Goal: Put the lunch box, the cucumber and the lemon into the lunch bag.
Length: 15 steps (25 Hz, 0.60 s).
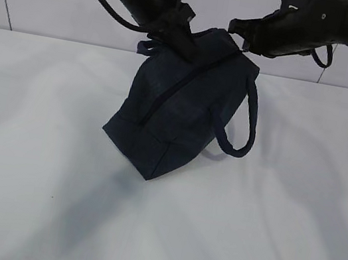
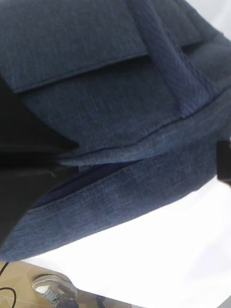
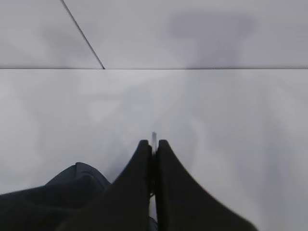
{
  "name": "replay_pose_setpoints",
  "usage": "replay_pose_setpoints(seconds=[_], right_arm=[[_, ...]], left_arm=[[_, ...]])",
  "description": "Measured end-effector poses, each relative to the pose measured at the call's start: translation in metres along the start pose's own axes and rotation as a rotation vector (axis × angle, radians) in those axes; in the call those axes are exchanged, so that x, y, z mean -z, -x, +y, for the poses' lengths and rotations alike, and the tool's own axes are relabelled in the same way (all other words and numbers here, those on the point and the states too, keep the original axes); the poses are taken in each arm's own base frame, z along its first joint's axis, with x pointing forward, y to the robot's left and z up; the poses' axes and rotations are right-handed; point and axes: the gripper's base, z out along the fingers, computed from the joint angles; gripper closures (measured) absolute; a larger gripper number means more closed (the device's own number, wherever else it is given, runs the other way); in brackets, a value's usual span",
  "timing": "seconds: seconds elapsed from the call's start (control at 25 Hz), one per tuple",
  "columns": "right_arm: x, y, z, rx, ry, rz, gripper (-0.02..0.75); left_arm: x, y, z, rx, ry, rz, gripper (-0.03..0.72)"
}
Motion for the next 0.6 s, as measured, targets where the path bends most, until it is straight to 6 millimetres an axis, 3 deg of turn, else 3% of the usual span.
replay_pose_setpoints(seconds=[0.32, 0.6], right_arm=[[-0.029, -0.024, -0.008, -0.171, 0.013, 0.066, 0.720], [-0.039, -0.032, -0.011, -0.240, 0.020, 0.081, 0.720]], left_arm=[[0.000, -0.001, 0.001, 0.003, 0.010, 0.015, 0.698], [0.002, -0.001, 0.001, -0.004, 0.026, 0.020, 0.698]])
